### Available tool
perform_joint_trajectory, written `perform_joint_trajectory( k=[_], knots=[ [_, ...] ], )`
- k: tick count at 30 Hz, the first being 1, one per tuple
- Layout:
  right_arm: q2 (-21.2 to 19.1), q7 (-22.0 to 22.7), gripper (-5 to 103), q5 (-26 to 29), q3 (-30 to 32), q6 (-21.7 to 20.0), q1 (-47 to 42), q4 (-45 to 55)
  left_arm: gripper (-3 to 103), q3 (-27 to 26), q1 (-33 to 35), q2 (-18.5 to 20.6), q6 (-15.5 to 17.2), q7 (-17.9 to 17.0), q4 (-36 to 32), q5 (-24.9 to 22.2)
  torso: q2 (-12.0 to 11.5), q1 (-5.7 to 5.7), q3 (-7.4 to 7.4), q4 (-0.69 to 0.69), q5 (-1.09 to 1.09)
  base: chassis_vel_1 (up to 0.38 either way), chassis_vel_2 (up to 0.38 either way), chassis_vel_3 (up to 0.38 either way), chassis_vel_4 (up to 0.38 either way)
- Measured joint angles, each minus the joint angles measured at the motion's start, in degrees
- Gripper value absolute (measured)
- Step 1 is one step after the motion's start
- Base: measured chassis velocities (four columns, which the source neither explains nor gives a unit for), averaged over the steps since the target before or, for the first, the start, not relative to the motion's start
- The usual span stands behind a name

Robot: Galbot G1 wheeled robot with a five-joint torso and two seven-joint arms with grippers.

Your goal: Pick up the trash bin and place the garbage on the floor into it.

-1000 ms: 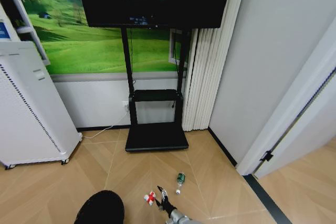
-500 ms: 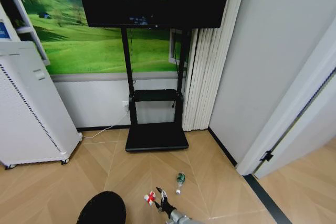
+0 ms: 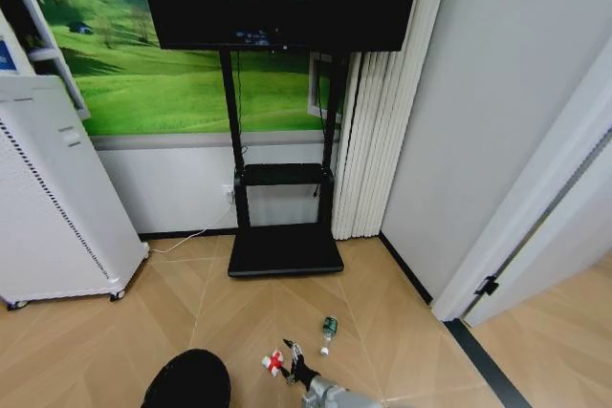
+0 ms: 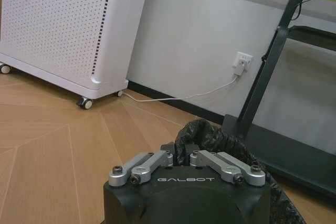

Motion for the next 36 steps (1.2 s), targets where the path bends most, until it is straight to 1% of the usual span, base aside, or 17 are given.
perform_joint_trajectory(
  k=[3,7,12,21,26,30,32,36],
  knots=[
    [-0.21,-0.18,100,-0.09,-0.02,0.06,0.03,0.02,8,0.05,-0.06,-0.09,0.05,0.0,0.0,0.04,0.0,0.0,0.0,0.0,0.0,0.0,0.0,0.0,0.0],
    [-0.52,-1.68,100,0.05,0.31,1.01,0.18,0.08,8,0.08,-0.11,-0.12,0.06,0.0,0.02,0.05,0.0,0.0,0.0,0.0,-0.01,0.0,0.0,0.0,0.0],
    [-0.06,-2.65,100,0.54,0.7,1.61,0.21,-0.15,8,0.17,-0.11,-0.27,0.07,0.07,0.12,0.05,0.01,-0.01,0.0,0.01,0.0,0.0,0.0,0.0,0.0],
    [-0.1,-2.03,100,0.48,0.7,1.66,0.3,-0.25,8,0.2,-0.23,-0.23,0.06,0.09,0.28,-0.07,0.0,0.0,0.0,0.0,0.0,-0.005,0.006,0.005,-0.005],
    [-0.16,-1.62,100,0.62,1.4,1.73,0.43,0.0,8,-0.5,-0.21,-0.04,0.22,1.27,0.03,-0.29,0.0,0.0,0.0,0.01,-0.01,0.0,0.0,0.0,0.0],
    [-0.43,-1.2,100,0.55,1.67,1.73,0.44,0.19,8,-1.24,-0.36,-0.15,0.07,1.2,-0.49,-0.08,0.0,-0.01,0.0,0.0,0.0,0.0,0.0,0.0,0.0],
    [-0.97,-0.68,100,0.36,2.08,1.73,0.36,0.72,8,-2.18,-0.55,-1.08,-0.65,0.74,-0.89,1.77,0.01,0.0,0.0,0.0,0.0,0.0,0.0,0.0,0.0],
    [-1.34,-0.37,100,0.26,2.23,1.72,0.23,1.15,8,-2.26,-0.45,-1.52,-1.21,0.62,-0.83,3.17,0.0,0.0,0.0,0.0,0.0,0.0,0.0,0.0,0.0]
  ],
)
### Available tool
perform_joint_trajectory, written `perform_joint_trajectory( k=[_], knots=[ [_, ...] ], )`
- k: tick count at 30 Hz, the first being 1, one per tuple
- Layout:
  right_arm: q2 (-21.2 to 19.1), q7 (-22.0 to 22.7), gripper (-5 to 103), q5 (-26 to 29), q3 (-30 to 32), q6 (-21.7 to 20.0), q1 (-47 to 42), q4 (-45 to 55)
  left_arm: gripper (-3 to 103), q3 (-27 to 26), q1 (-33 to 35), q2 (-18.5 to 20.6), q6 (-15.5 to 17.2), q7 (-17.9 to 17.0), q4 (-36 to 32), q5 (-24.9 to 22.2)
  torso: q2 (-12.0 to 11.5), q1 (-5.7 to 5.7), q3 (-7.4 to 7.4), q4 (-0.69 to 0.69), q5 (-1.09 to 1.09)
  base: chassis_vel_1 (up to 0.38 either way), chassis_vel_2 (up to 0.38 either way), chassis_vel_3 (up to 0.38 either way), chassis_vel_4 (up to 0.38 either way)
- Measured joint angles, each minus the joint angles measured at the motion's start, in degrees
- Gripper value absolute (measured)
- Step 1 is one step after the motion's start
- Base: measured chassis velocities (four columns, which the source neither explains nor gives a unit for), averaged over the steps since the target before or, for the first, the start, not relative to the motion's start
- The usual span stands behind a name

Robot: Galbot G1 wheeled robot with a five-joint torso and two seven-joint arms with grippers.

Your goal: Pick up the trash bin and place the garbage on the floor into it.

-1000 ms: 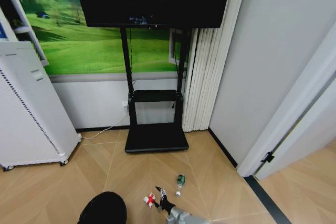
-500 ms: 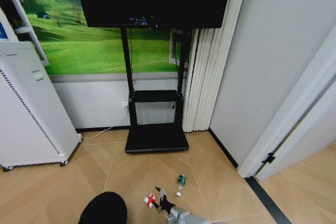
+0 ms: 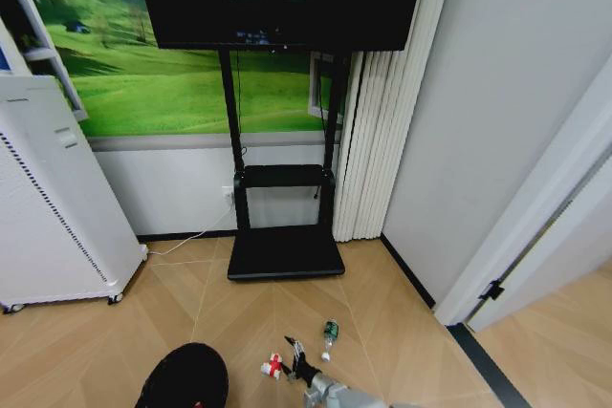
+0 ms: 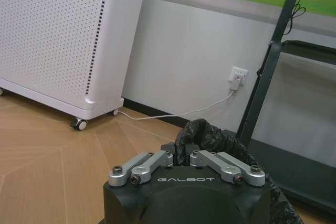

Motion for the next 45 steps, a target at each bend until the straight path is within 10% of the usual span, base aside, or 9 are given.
perform_joint_trajectory(
  k=[45],
  knots=[
    [-1.6,1.73,100,-1.04,-5.43,0.55,0.94,4.33,8,2.51,-0.02,-4.01,0.4,-6.78,-1.32,3.58,-2.89,-0.85,-2.04,0.0,0.0,-0.005,-0.006,-0.004,-0.005]
  ],
)
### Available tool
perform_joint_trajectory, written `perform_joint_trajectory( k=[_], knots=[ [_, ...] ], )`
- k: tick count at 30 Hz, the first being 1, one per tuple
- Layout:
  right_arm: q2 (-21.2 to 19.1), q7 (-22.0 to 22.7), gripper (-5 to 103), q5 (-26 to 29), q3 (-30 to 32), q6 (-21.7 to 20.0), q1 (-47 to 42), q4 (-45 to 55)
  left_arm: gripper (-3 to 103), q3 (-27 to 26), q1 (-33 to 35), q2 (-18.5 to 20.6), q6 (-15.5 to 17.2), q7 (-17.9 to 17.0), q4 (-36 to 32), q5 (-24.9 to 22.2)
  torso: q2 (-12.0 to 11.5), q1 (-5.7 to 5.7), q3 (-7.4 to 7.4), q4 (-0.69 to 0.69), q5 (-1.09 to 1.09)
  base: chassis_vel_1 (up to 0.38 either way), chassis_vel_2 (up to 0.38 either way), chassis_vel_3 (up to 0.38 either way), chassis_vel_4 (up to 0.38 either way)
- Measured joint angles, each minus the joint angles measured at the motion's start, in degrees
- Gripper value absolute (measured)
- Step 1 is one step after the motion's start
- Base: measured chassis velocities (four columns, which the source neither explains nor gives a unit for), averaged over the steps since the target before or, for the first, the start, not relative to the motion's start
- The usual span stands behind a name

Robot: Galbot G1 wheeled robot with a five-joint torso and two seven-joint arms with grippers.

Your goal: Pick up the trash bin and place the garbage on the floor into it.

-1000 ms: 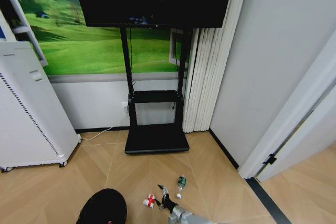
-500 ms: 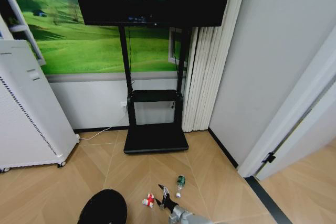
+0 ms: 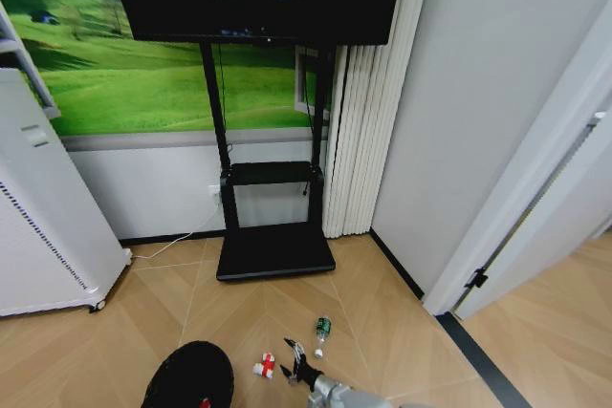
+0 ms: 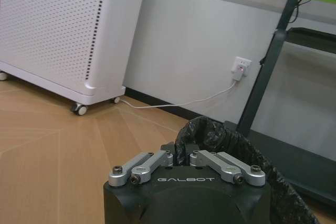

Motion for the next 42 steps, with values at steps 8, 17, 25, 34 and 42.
perform_joint_trajectory(
  k=[8,17,25,34,42],
  knots=[
    [1.64,-0.45,100,0.43,-0.73,0.25,0.04,-1.69,8,-0.41,1.89,-2.1,-1.2,-0.59,1.0,-0.06,0.1,0.01,0.06,0.0,0.0,0.0,0.0,0.0,0.0],
    [0.91,1.0,100,-0.97,-1.18,-0.93,-0.3,-2.66,8,-0.08,1.67,-2.29,-1.76,-0.1,2.19,-0.73,0.15,0.04,0.1,-0.02,-0.01,0.0,0.0,0.0,0.0],
    [3.19,1.98,100,-0.63,-2.93,-2.62,-0.39,-4.94,8,-0.04,1.72,-1.76,-2.74,0.82,2.99,-1.7,0.18,0.05,0.12,0.0,-0.01,0.0,0.0,0.0,0.0],
    [5.65,1.03,100,-0.17,-3.71,-2.54,-0.9,-6.74,8,-0.18,2.01,-1.12,-3.55,1.43,3.58,-2.76,0.21,0.06,0.14,0.0,0.0,0.0,0.0,0.0,0.0],
    [5.67,0.25,100,0.0,-4.08,-2.56,-0.72,-8.0,8,-0.17,2.1,-0.98,-4.14,2.03,3.91,-3.65,0.22,0.06,0.15,0.0,-0.01,0.0,0.0,0.0,0.0]
  ],
)
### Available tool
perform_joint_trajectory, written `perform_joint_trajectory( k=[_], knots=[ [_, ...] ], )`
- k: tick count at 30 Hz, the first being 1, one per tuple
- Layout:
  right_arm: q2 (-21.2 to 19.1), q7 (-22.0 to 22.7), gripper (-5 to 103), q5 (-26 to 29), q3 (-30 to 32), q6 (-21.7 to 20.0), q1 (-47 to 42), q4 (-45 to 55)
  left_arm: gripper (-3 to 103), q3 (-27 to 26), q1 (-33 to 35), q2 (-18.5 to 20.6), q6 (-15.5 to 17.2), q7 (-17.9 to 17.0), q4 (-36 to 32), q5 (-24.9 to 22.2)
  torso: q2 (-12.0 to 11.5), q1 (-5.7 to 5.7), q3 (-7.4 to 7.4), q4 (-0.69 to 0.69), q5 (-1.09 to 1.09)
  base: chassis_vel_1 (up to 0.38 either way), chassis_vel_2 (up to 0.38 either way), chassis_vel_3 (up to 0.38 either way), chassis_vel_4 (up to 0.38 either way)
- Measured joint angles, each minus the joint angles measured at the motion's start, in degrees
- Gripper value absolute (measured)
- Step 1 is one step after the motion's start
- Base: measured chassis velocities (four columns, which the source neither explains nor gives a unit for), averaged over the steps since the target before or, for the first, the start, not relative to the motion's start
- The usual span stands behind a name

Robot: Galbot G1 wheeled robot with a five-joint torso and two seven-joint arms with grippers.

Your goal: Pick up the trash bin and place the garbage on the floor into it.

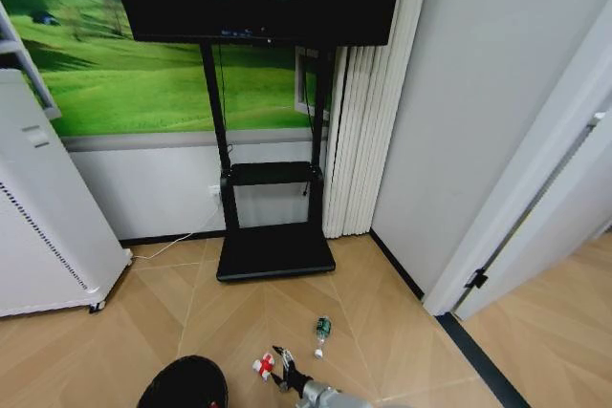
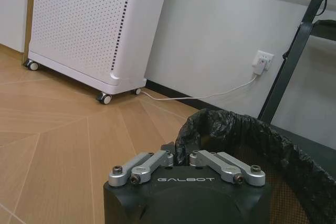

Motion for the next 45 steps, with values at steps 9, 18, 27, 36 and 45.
perform_joint_trajectory(
  k=[9,18,27,36,45],
  knots=[
    [-0.03,-0.03,100,-0.06,-0.58,-0.64,-0.19,-0.92,8,0.03,-0.05,-0.02,-0.08,0.25,-0.12,-0.14,0.01,0.0,0.01,0.0,0.0,0.0,0.0,0.0,0.0],
    [-0.05,1.43,100,-0.12,-3.15,-4.08,-0.05,-1.55,8,0.1,-0.13,-0.4,-0.46,0.64,0.25,-0.54,0.02,0.01,0.01,0.0,0.01,0.0,0.0,0.0,0.0],
    [-0.02,1.96,100,-0.03,-5.52,-5.1,0.27,-2.95,8,0.0,-0.34,-0.43,-0.48,0.74,0.38,-0.61,0.03,0.0,0.01,0.0,0.01,0.0,0.0,0.0,0.0],
    [-0.05,0.74,101,0.47,-6.28,-3.76,0.61,-3.33,8,0.06,-0.51,-0.7,-0.4,0.84,0.3,-0.63,0.05,0.0,0.01,-0.01,-0.01,0.0,0.0,0.0,0.0],
    [-0.07,-0.12,71,0.56,-6.82,-3.46,0.41,-3.84,8,0.2,-0.61,-0.86,-0.33,0.95,0.29,-0.62,0.03,0.02,0.03,0.01,0.01,0.0,0.0,0.0,0.0]
  ],
)
